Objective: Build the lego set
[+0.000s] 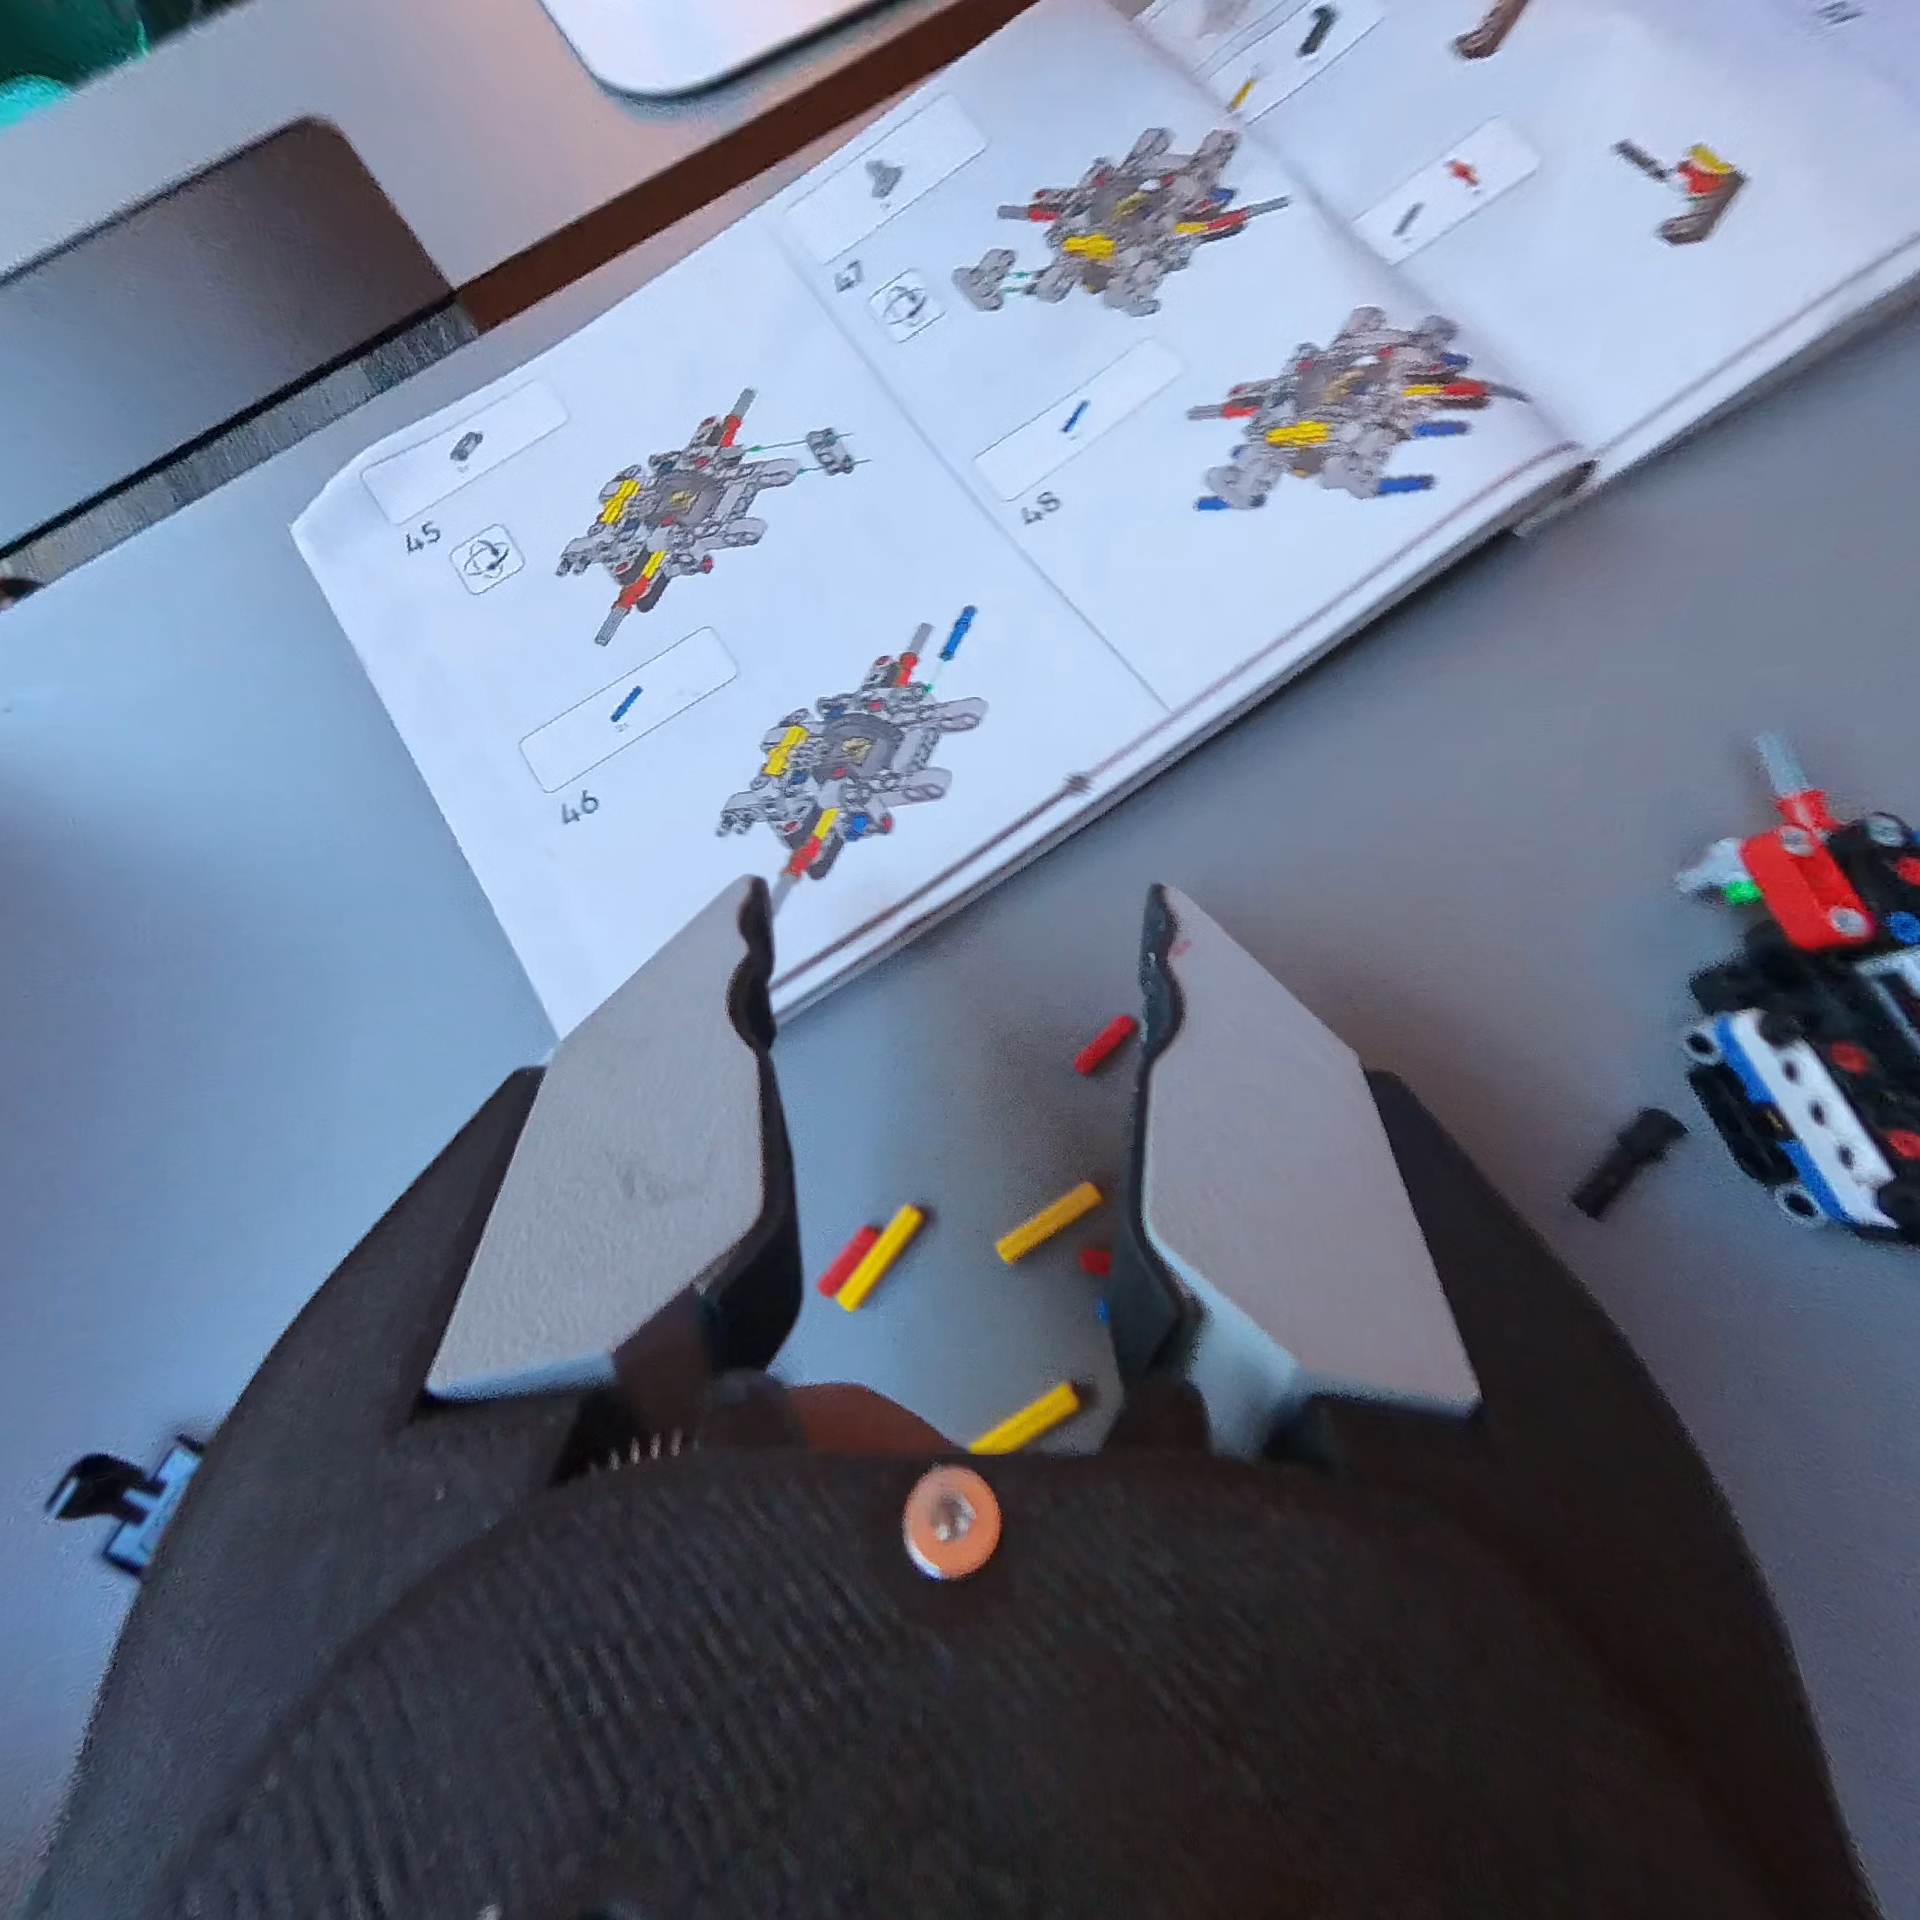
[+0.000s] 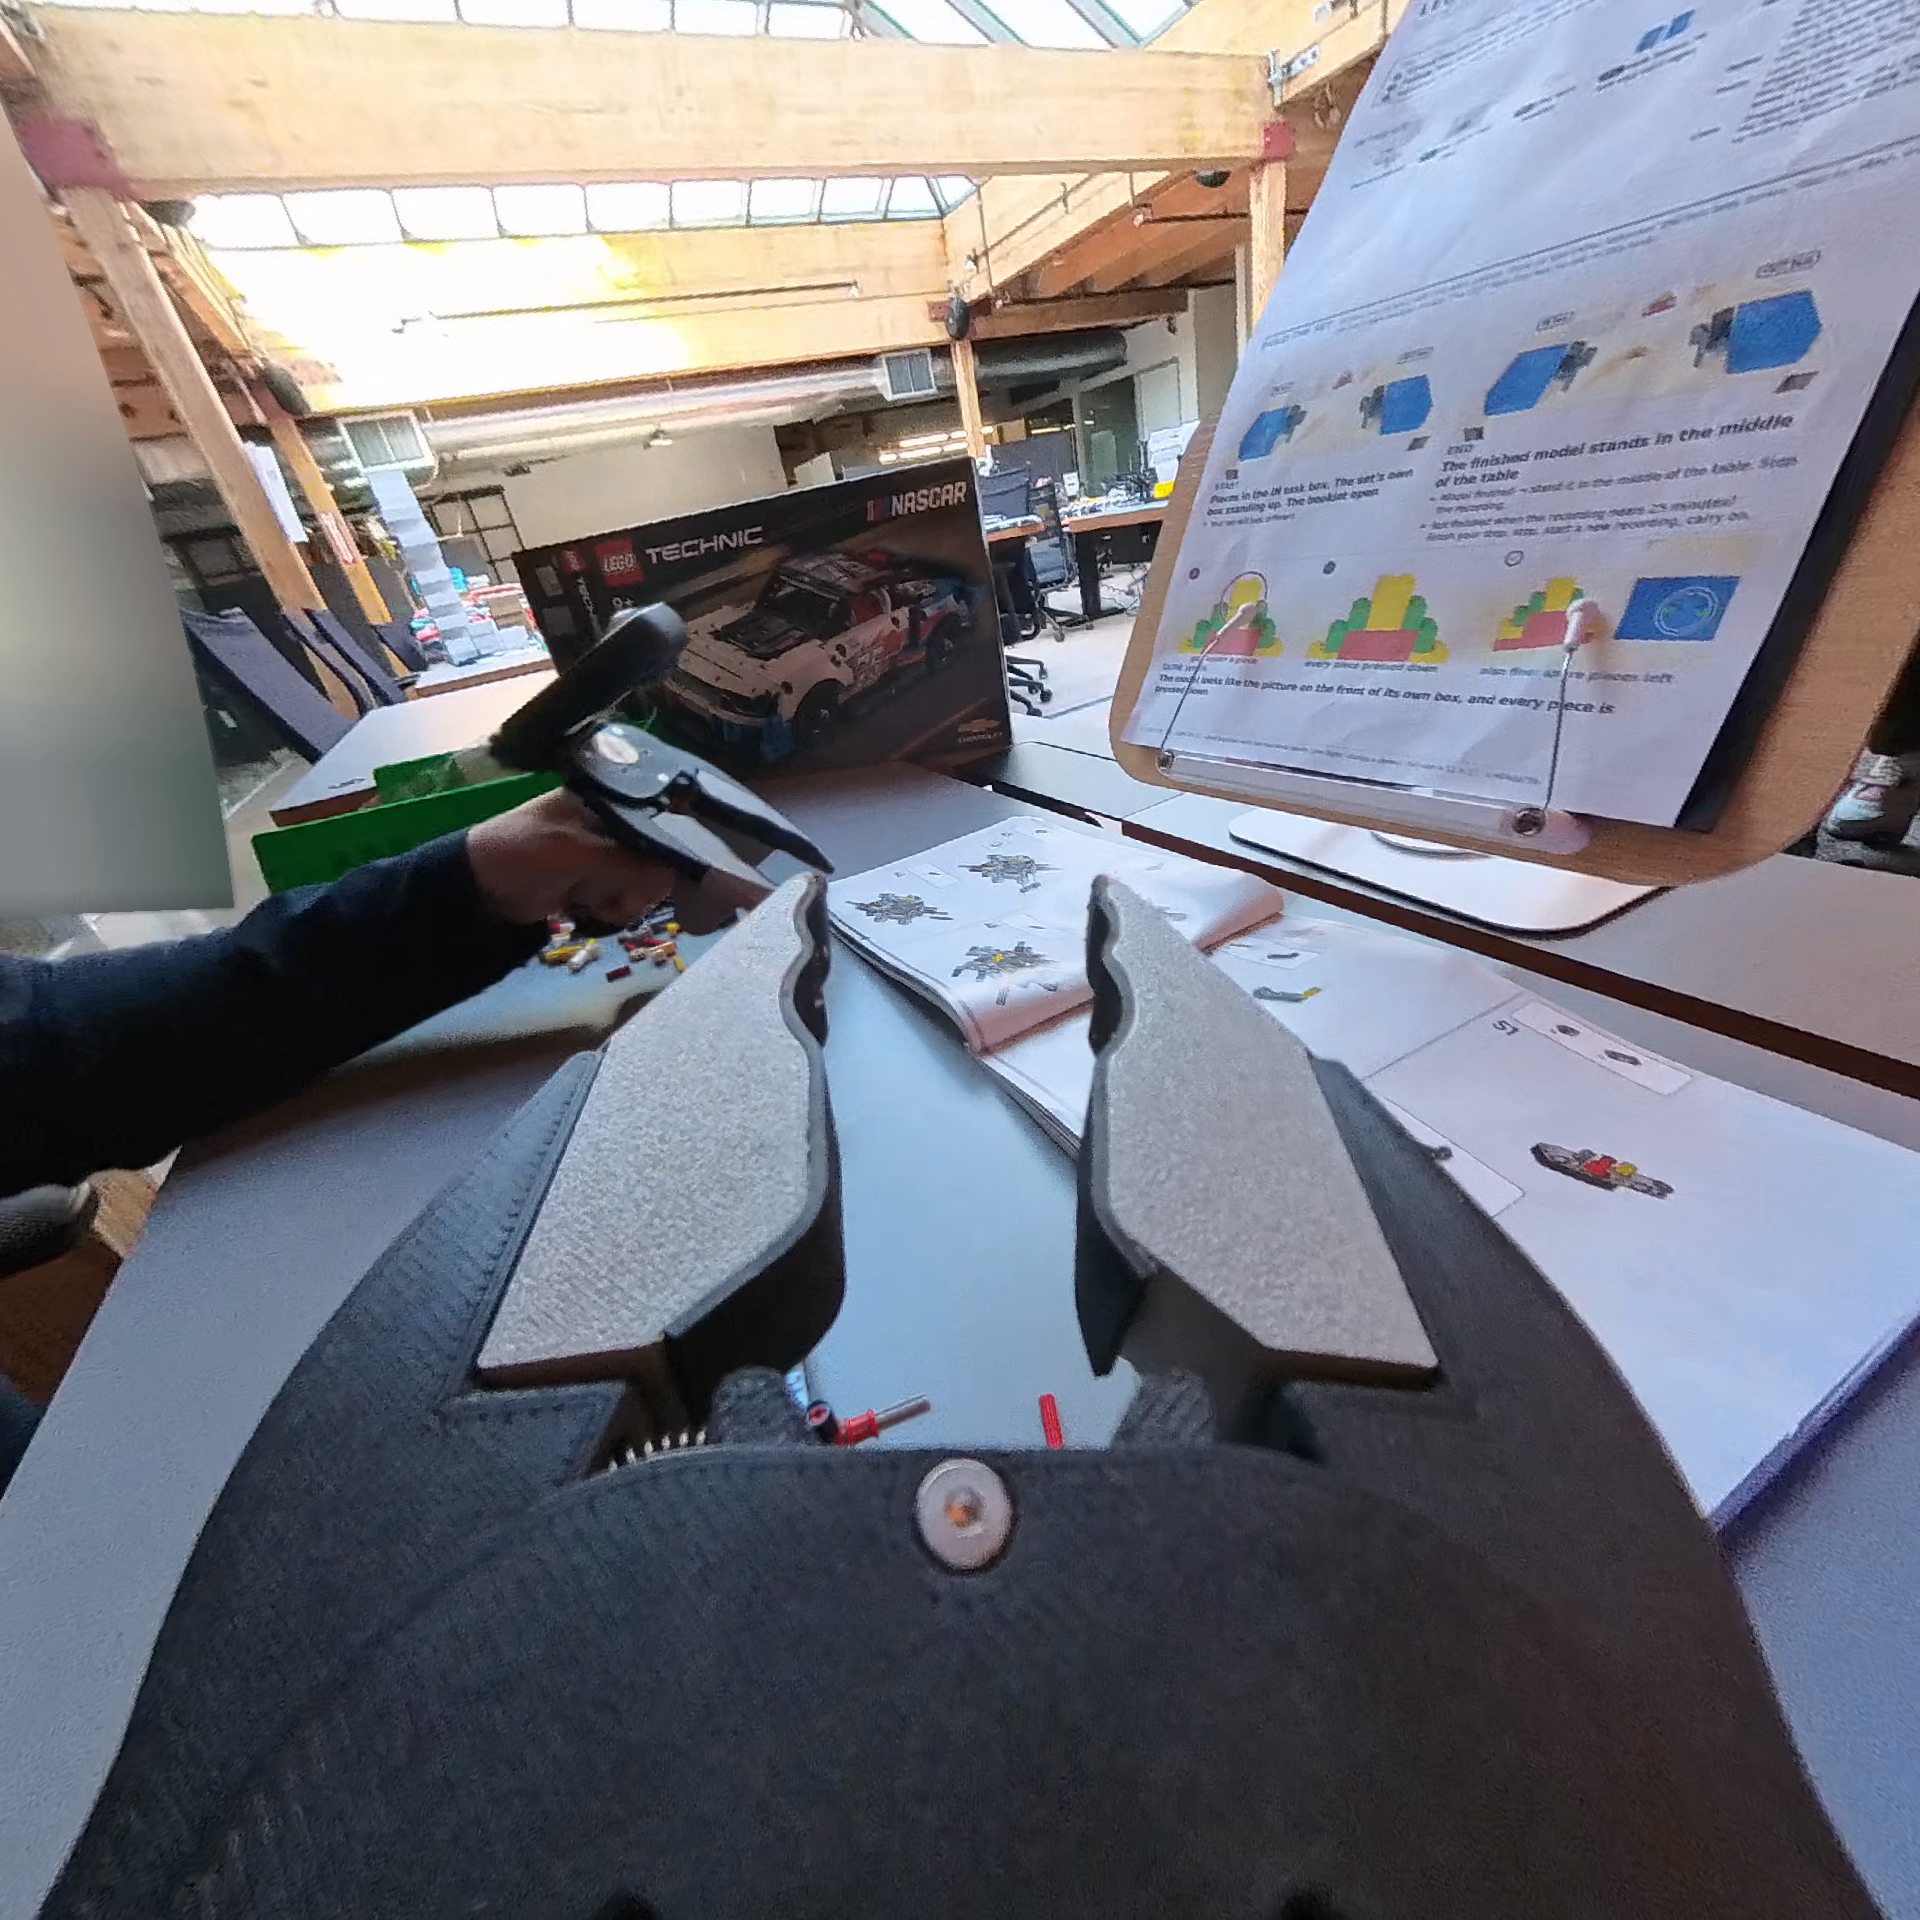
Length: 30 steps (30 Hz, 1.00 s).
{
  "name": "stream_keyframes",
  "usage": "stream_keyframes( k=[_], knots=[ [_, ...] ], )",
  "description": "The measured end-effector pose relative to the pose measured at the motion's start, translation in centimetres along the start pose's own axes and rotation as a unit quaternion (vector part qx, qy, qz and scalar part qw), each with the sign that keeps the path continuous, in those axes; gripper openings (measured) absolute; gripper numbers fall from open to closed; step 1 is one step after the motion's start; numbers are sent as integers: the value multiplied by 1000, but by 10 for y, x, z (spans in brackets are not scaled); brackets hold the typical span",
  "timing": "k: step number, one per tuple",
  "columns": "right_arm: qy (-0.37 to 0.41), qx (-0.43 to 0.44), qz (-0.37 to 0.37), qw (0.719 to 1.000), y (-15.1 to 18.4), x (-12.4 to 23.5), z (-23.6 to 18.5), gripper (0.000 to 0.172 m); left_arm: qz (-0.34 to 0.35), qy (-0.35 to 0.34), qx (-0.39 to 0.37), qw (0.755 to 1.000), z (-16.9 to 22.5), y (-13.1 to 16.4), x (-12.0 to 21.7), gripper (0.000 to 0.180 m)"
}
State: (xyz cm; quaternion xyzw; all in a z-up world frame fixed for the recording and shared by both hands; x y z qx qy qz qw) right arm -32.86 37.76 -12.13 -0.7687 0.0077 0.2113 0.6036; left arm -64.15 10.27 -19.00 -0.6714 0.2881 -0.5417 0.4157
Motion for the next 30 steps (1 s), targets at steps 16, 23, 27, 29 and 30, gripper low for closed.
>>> stream_keyframes(
  k=[16, 23, 27, 29, 30],
  knots=[
    [-1, 4, -56, 998, 18, -5, 3, 46, -53, 52, 34, 997, -9, -5, -54, 0],
    [-31, 22, -177, 983, 29, -55, 2, 63, 35, 77, 149, 985, -33, -24, -16, 34],
    [-69, 24, -304, 950, 36, -142, -21, 67, 102, -25, 177, 979, -75, -28, 28, 42],
    [-97, 7, -379, 920, 55, -190, -38, 60, 114, -47, 199, 972, -84, -18, 38, 45],
    [-110, 6, -402, 909, 68, -214, -46, 56, 115, -51, 210, 970, -86, -11, 40, 45]
  ],
)
Point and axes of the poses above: each gripper's, where its closed fingertips meet, x back along the fingers, y out of its underside, z = x × y across the jaws, the point moved 8 cm from there along x, back along the fingers, and after that the axes turned 15 degrees about z, right-handed, at the moved point
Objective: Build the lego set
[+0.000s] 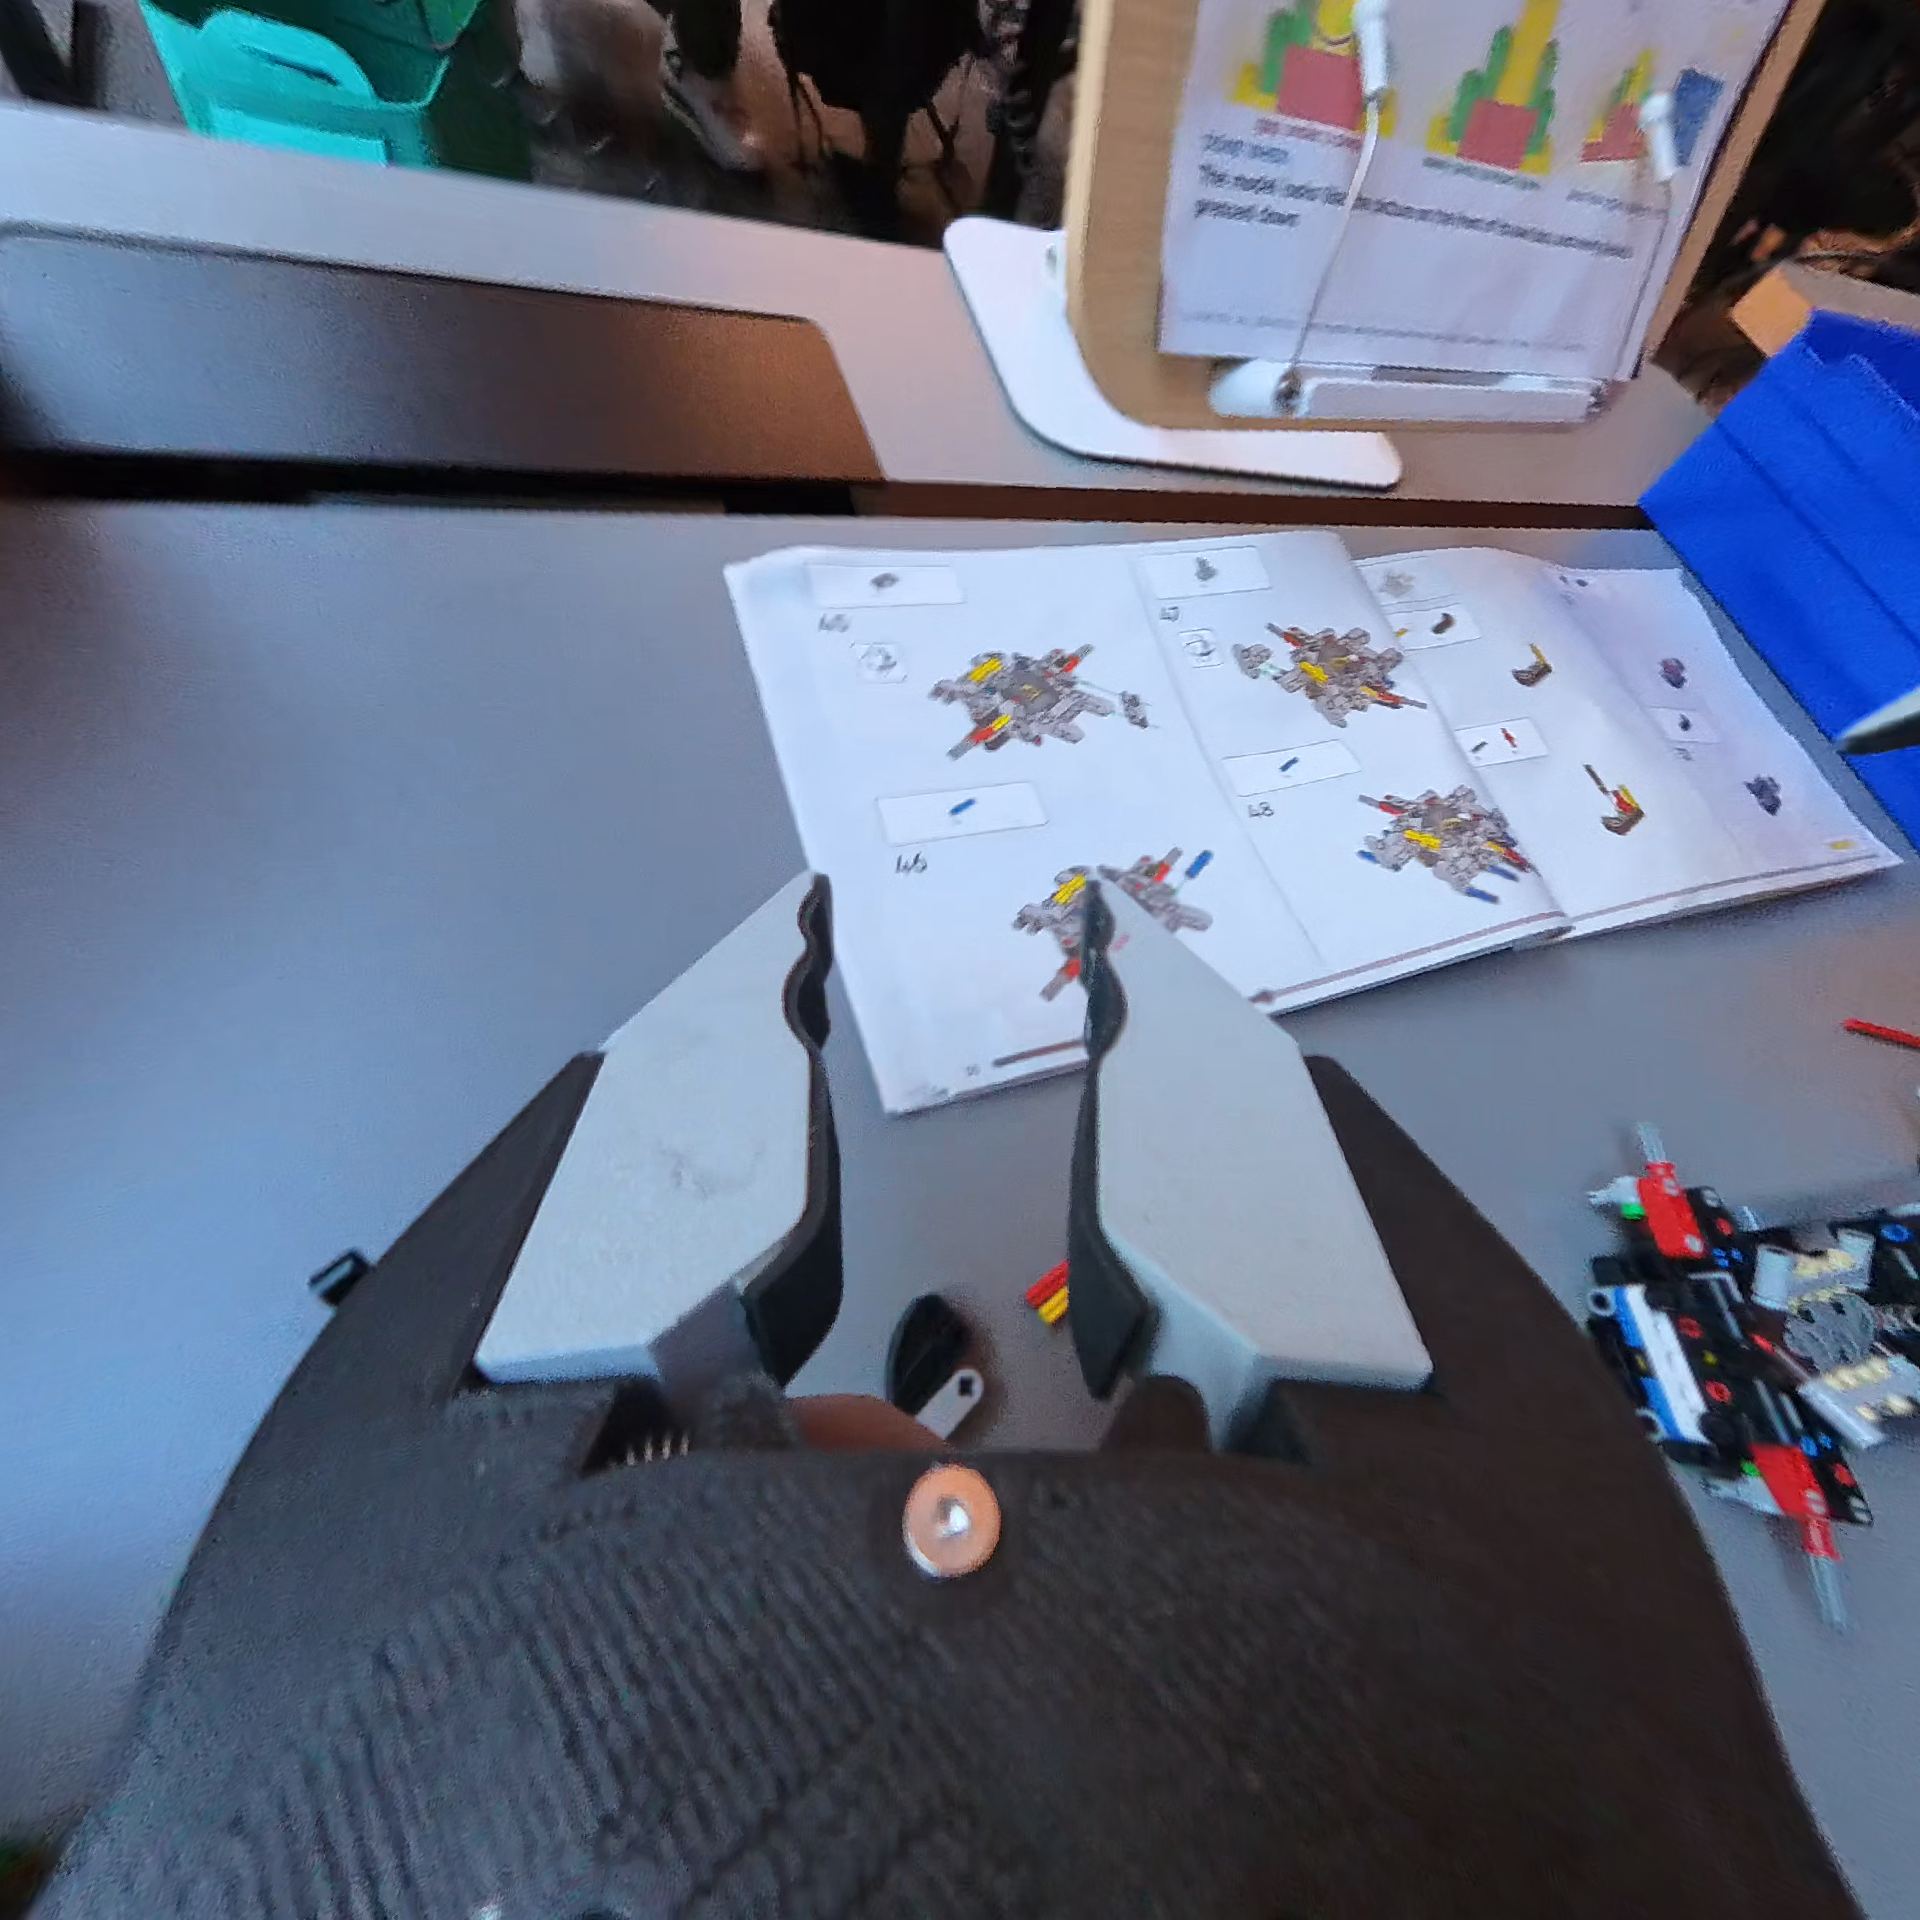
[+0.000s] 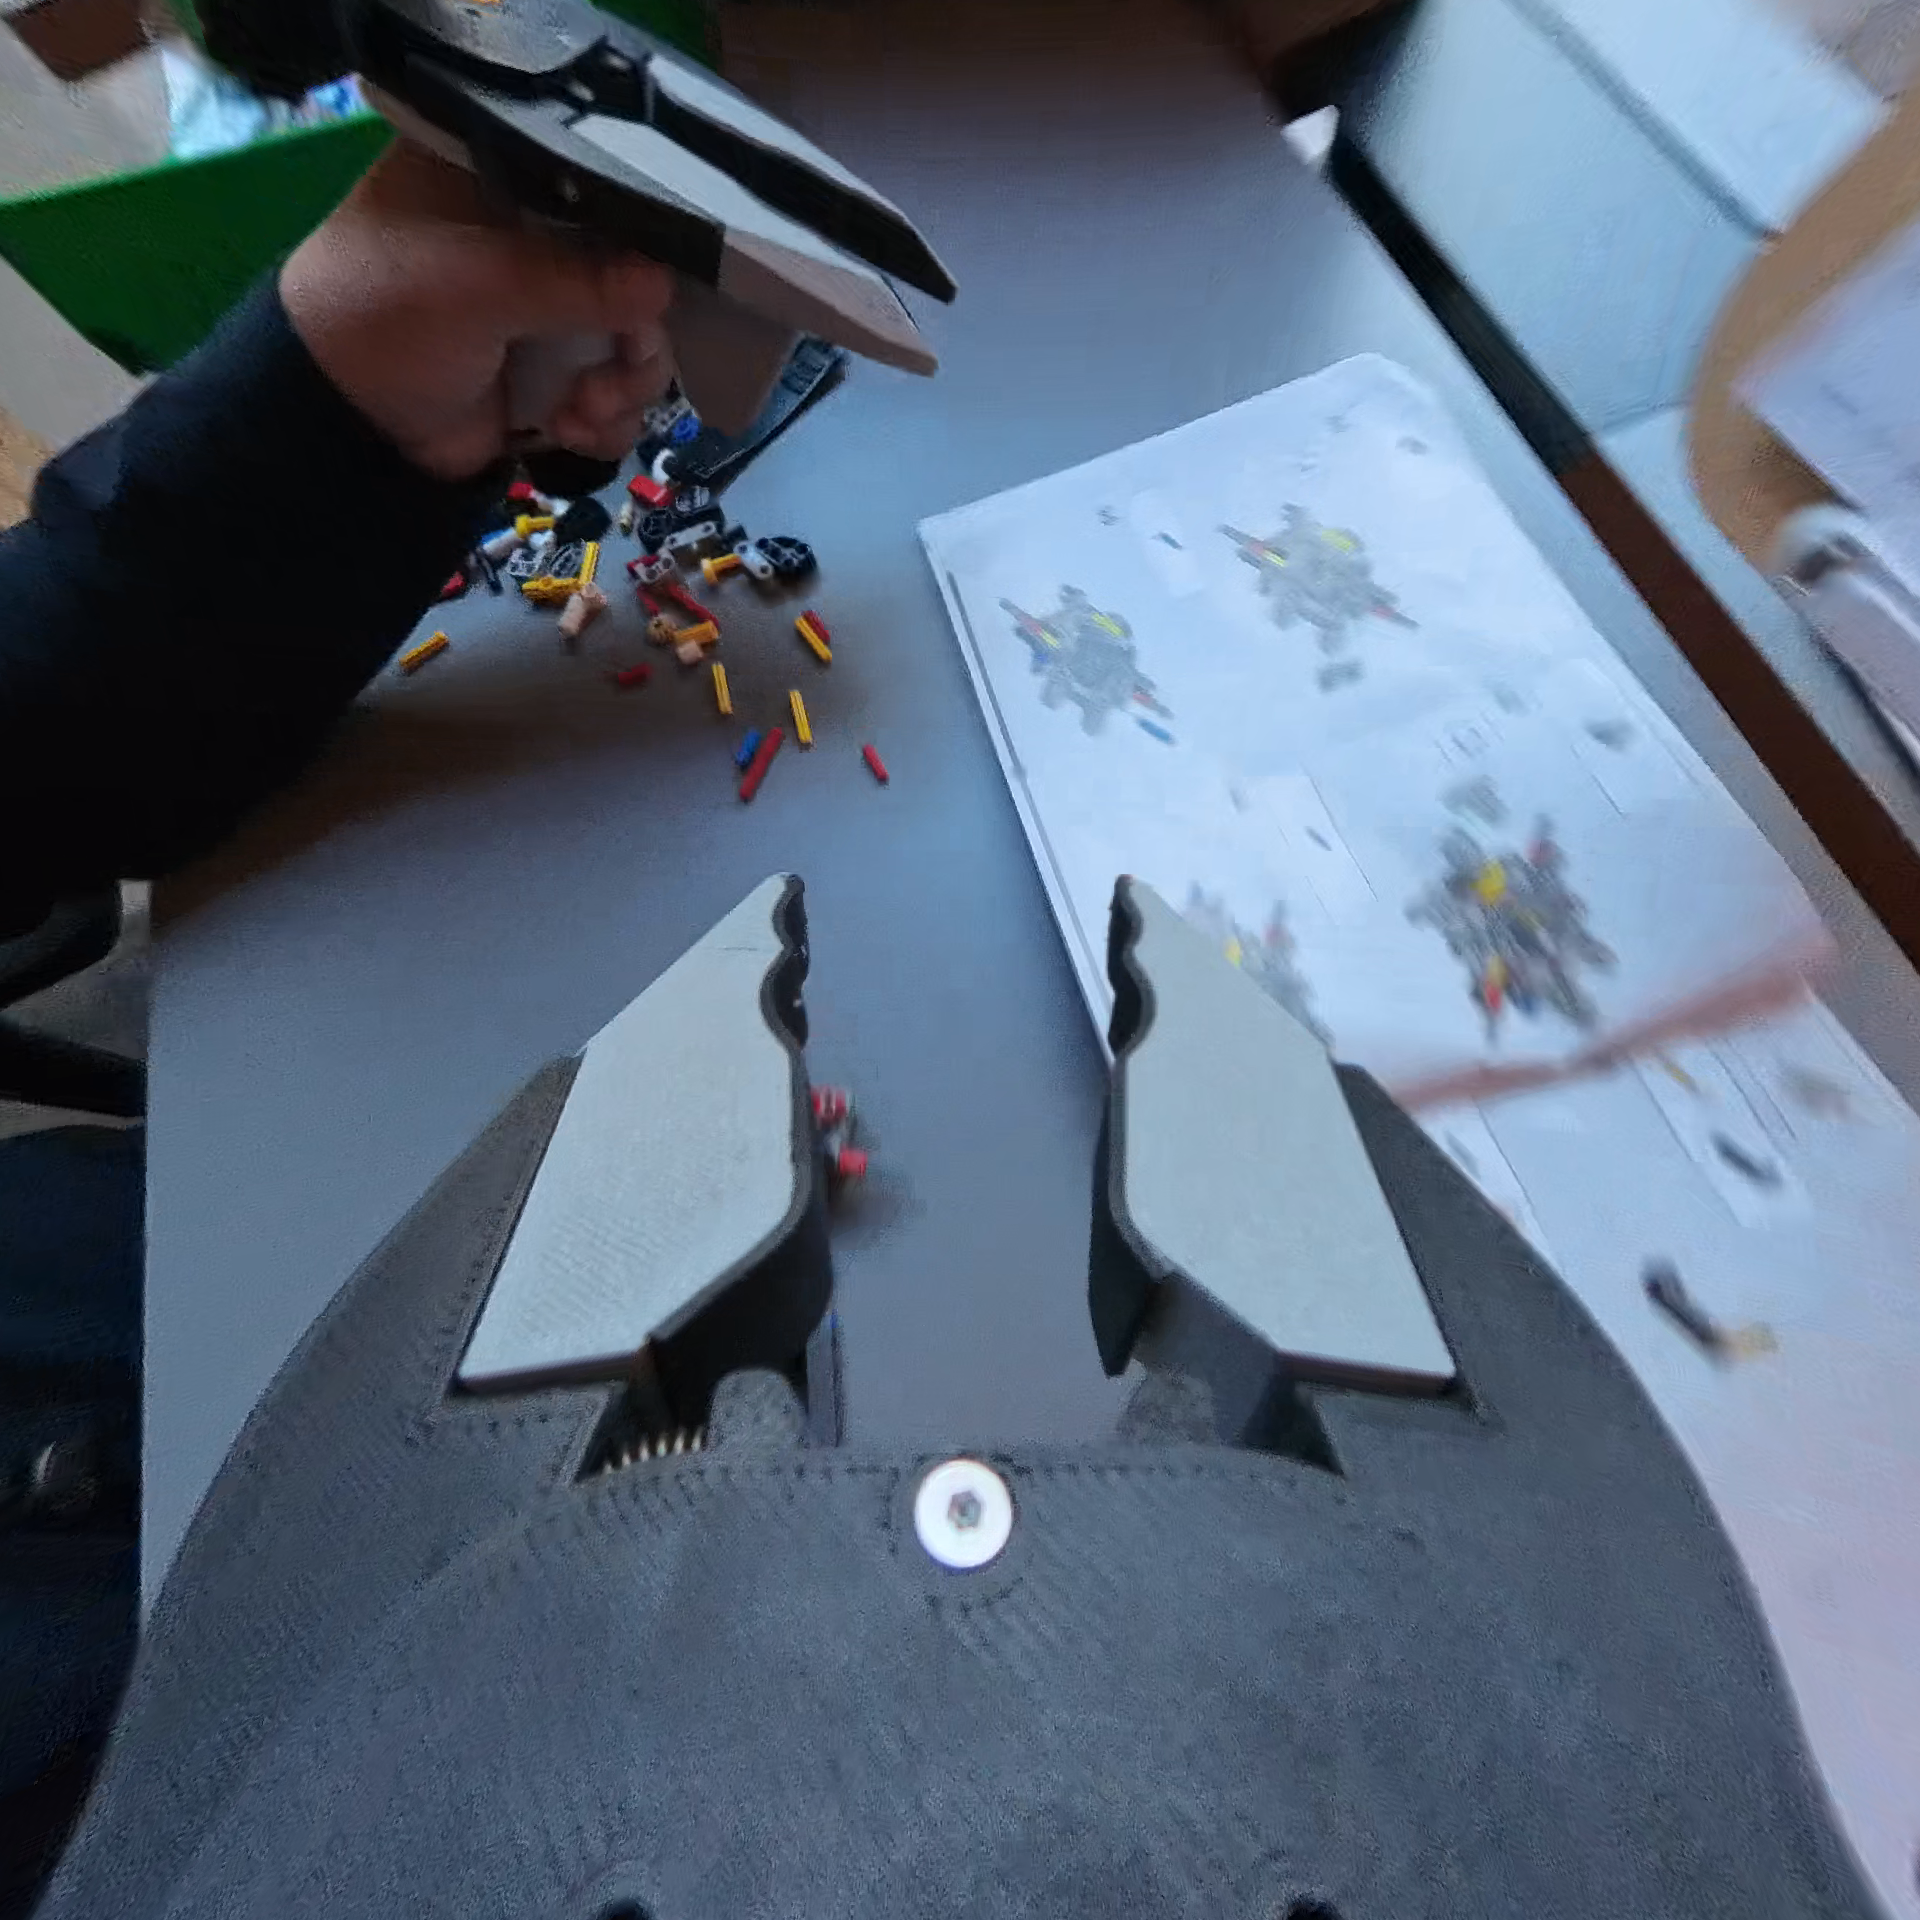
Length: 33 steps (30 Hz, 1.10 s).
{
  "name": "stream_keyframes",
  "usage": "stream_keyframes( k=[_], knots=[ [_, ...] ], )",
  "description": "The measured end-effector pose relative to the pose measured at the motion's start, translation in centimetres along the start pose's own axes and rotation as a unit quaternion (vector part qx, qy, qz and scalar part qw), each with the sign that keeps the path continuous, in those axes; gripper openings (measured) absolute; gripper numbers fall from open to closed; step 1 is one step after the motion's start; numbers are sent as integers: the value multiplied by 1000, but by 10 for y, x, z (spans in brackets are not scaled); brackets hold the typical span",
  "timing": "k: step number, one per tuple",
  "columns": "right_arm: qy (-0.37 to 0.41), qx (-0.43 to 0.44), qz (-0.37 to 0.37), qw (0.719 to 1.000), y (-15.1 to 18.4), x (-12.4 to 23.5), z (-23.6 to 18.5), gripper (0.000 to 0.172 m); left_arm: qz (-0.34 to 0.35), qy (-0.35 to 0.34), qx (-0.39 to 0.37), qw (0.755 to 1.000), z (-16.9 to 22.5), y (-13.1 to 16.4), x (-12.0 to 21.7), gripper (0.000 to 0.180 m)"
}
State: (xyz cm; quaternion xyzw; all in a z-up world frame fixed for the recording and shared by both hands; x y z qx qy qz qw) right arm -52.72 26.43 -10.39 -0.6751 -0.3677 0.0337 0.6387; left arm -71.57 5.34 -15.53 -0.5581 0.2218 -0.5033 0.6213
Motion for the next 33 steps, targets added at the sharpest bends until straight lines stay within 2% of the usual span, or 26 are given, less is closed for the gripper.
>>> stream_keyframes(
  k=[4, 7, 9, 13, 16, 17, 22, 27, 29, 31, 33],
  knots=[
    [-6, 28, -105, 994, -9, -101, 2, 51, -2, -29, 7, 1000, -13, 14, 5, 46],
    [-8, 43, -166, 985, 2, -156, 2, 52, -2, -44, 3, 999, -21, 19, 5, 46],
    [2, 71, -200, 977, 9, -179, 2, 53, -9, -45, 7, 999, -23, 20, 5, 46],
    [24, 106, -221, 969, 12, -200, 6, 38, -16, -54, -4, 998, -26, 19, 8, 48],
    [-4, 67, -226, 972, 9, -202, 7, 1, -8, -45, 5, 999, -26, 17, 10, 48],
    [-9, 46, -227, 973, 9, -203, 7, 0, -5, -41, 11, 999, -26, 16, 11, 48],
    [-4, 11, -202, 979, 4, -194, 15, 0, -4, -40, 20, 999, -30, 16, 12, 48],
    [24, -12, -157, 987, -13, -167, 28, 0, -11, -41, 25, 999, -32, 19, 11, 48],
    [33, -10, -146, 989, -23, -148, 31, 0, -13, -40, 23, 999, -32, 20, 11, 48],
    [38, -12, -130, 991, -34, -118, 29, 18, -18, -29, 16, 999, -28, 21, 9, 49],
    [66, 14, -94, 993, -43, -73, 26, 25, -25, -25, 0, 999, -24, 23, 7, 50]
  ],
)
Point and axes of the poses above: each gripper's, where its closed fingertips meet, x back along the fingers, y out of its underside, z = x × y across the jaws, the point moved 8 cm from there along x, back along the fingers, and after that the axes turned 15 degrees about z, right-handed, at the moved point
